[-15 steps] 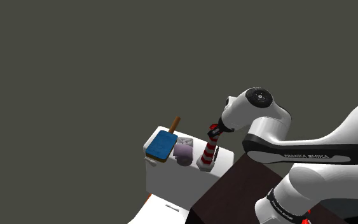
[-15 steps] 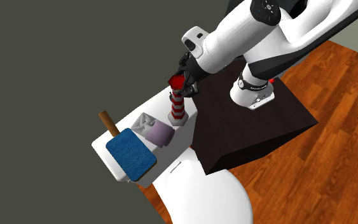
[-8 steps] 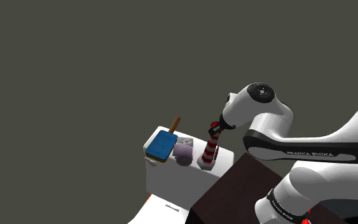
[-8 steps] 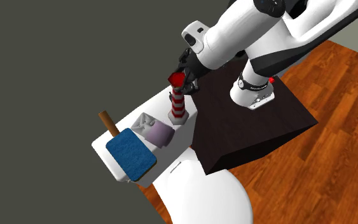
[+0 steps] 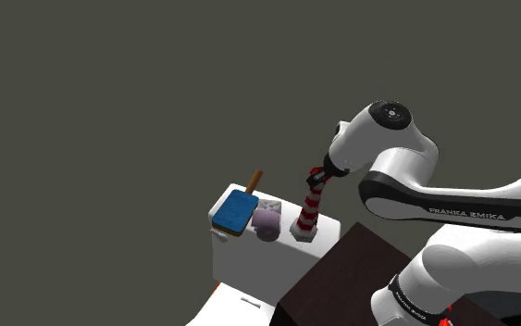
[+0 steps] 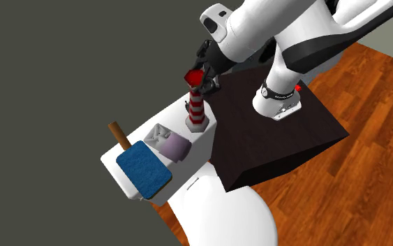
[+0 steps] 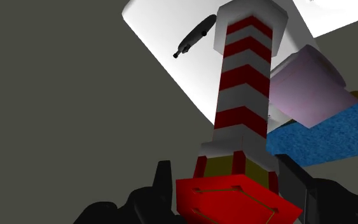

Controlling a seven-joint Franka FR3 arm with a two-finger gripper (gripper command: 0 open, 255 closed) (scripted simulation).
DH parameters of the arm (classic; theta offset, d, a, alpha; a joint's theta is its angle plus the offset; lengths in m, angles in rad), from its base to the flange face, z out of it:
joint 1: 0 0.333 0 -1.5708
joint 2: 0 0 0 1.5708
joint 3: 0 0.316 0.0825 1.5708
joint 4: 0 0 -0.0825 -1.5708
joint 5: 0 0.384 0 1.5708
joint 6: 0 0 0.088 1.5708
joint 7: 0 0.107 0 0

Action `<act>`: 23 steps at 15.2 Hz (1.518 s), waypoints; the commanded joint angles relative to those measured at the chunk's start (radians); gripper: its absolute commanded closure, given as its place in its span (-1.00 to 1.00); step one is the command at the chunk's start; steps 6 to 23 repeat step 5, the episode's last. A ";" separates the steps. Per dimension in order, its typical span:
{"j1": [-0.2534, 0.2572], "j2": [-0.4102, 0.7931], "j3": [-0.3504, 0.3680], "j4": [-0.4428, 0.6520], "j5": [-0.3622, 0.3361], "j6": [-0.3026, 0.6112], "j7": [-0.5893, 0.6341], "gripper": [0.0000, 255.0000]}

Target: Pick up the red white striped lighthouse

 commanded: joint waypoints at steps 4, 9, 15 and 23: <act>0.003 -0.025 -0.026 0.044 -0.001 -0.067 -0.028 1.00; 0.003 -0.025 -0.026 0.044 -0.001 -0.067 -0.028 1.00; 0.003 -0.025 -0.026 0.044 -0.001 -0.067 -0.028 1.00; 0.003 -0.025 -0.026 0.044 -0.001 -0.067 -0.028 1.00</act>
